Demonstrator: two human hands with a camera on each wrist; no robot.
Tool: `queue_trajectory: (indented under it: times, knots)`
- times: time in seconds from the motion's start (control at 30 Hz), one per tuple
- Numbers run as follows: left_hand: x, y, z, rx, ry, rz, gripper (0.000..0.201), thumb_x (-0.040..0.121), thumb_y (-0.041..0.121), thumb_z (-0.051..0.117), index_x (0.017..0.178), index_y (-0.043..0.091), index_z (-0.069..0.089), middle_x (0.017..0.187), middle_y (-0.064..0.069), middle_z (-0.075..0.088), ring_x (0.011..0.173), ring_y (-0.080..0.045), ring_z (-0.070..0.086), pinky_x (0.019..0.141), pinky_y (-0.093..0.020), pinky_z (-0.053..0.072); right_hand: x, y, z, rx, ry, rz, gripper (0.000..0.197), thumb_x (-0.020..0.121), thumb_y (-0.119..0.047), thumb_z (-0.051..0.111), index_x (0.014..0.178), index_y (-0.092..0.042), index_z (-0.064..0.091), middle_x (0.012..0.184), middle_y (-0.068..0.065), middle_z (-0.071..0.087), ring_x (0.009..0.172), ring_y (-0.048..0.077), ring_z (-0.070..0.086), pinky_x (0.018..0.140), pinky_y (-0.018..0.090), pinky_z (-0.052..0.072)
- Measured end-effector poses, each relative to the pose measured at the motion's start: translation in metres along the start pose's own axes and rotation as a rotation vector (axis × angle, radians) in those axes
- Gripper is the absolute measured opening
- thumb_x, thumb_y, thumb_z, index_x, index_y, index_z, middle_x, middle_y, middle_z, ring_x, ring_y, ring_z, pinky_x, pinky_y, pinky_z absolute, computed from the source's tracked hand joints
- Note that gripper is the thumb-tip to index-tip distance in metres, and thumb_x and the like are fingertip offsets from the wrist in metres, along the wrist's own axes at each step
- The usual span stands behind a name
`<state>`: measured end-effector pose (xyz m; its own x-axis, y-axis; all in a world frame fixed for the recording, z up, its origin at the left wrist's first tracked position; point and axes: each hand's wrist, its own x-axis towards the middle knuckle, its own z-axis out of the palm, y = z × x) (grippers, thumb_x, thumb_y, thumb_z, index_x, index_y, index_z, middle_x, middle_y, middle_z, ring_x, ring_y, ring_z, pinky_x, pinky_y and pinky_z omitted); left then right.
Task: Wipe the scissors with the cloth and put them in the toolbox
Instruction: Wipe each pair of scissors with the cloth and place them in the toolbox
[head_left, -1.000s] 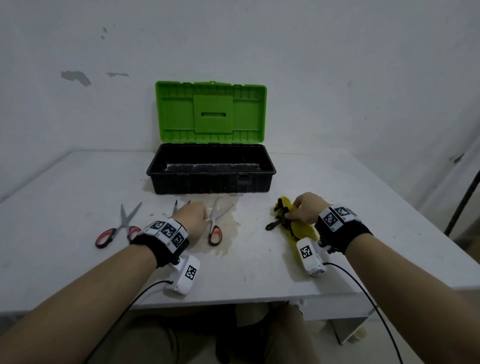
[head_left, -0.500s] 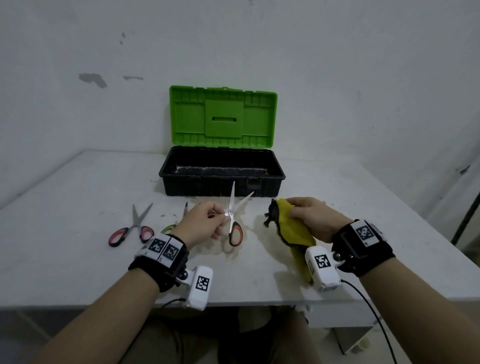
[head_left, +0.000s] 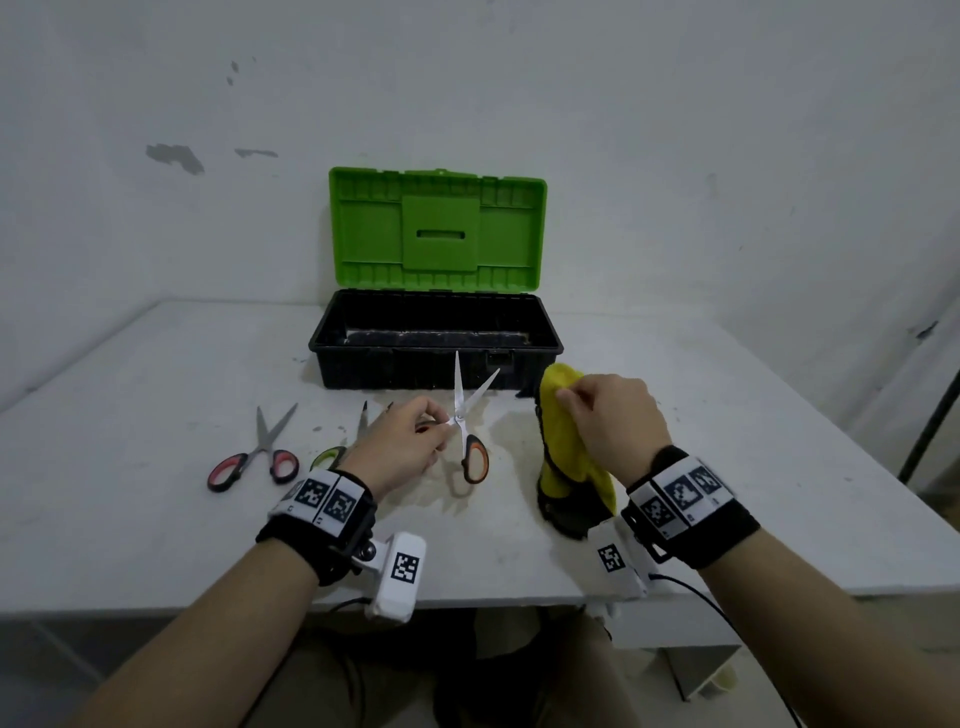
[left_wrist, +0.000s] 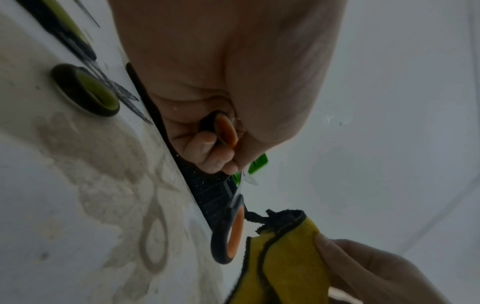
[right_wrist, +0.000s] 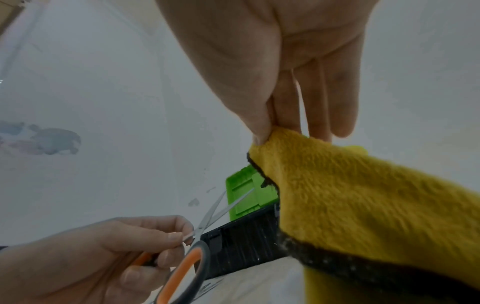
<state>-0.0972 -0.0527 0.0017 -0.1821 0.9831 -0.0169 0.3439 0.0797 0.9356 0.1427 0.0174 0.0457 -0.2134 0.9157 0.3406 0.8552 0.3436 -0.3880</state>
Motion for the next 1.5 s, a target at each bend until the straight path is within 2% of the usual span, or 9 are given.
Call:
queue_trajectory:
  times: [0.13,0.3,0.43,0.57,0.77,1.0,1.13,1.3,1.5]
  knots:
    - [-0.002,0.004,0.005,-0.009,-0.023,0.004,0.005,0.100,0.017,0.055,0.097,0.014,0.057,0.074,-0.004,0.059,0.060,-0.018,0.046,0.053,-0.027,0.037,0.002,-0.002,-0.002,0.019,0.058,-0.084,0.030,0.095,-0.043,0.050,0.080,-0.019,0.061,0.091,0.002,0.057,0.090,0.022,0.051,0.078,0.036,0.044]
    - [-0.002,0.004,0.008,-0.016,-0.033,-0.002,0.004,0.100,0.016,0.054,0.097,0.015,0.057,0.075,-0.004,0.057,0.063,-0.019,0.046,0.053,-0.026,0.037,0.007,-0.002,0.000,0.192,0.072,-0.078,0.032,0.091,-0.036,0.058,0.067,-0.014,0.059,0.078,0.003,0.063,0.077,0.021,0.056,0.067,0.030,0.042]
    - [-0.003,0.004,0.007,-0.016,-0.036,0.000,0.004,0.101,0.016,0.053,0.098,0.014,0.056,0.075,-0.004,0.056,0.062,-0.019,0.045,0.053,-0.026,0.037,0.006,-0.007,0.005,0.262,0.025,-0.042,0.035,0.094,-0.037,0.054,0.076,-0.008,0.058,0.069,0.004,0.060,0.066,0.019,0.054,0.053,0.020,0.034]
    - [-0.007,0.003,0.005,-0.029,-0.034,0.005,0.005,0.100,0.015,0.053,0.100,0.011,0.056,0.075,-0.004,0.055,0.060,-0.017,0.045,0.053,-0.026,0.037,0.004,-0.009,0.008,0.279,-0.171,0.009,0.042,0.097,-0.051,0.043,0.091,-0.013,0.061,0.084,0.002,0.063,0.080,0.018,0.057,0.065,0.029,0.042]
    - [-0.012,-0.004,0.002,-0.001,0.004,0.013,0.012,0.093,0.025,0.067,0.100,0.016,0.066,0.078,0.003,0.059,0.064,-0.010,0.053,0.062,-0.024,0.048,-0.008,-0.003,0.010,0.394,-0.469,0.037,0.037,0.089,-0.016,0.057,0.125,-0.025,0.053,0.108,0.001,0.060,0.099,0.018,0.059,0.083,0.031,0.051]
    - [-0.016,-0.003,0.005,0.057,0.006,-0.003,0.022,0.084,0.035,0.078,0.078,0.016,0.069,0.060,0.006,0.055,0.051,-0.006,0.050,0.051,-0.020,0.042,-0.017,-0.003,0.025,0.622,-0.305,0.103,0.020,0.096,-0.032,0.055,0.094,-0.013,0.064,0.085,0.002,0.066,0.078,0.018,0.061,0.070,0.032,0.052]
    - [-0.013,0.003,0.008,-0.084,-0.041,-0.063,0.023,0.084,0.024,0.079,0.090,0.004,0.069,0.081,-0.011,0.071,0.064,-0.016,0.070,0.067,-0.029,0.060,-0.018,-0.007,0.029,0.637,-0.273,0.100,0.019,0.099,-0.034,0.047,0.101,-0.017,0.056,0.093,0.003,0.063,0.086,0.019,0.060,0.073,0.035,0.050]
    - [-0.013,0.009,0.011,-0.142,-0.066,-0.110,0.030,0.087,0.022,0.076,0.101,-0.003,0.068,0.102,-0.025,0.072,0.069,-0.024,0.075,0.063,-0.028,0.062,-0.025,-0.018,0.019,0.962,-0.438,0.249,0.029,0.098,-0.015,0.036,0.113,-0.008,0.060,0.098,0.011,0.063,0.088,0.023,0.059,0.079,0.036,0.048]
    - [-0.016,0.007,0.013,-0.116,-0.091,-0.073,0.017,0.090,0.023,0.074,0.089,0.008,0.067,0.068,-0.005,0.065,0.054,-0.017,0.069,0.049,-0.025,0.056,-0.031,-0.014,0.029,0.991,-0.399,0.136,0.017,0.097,-0.015,0.055,0.113,-0.012,0.057,0.094,0.008,0.068,0.076,0.017,0.064,0.063,0.025,0.051]
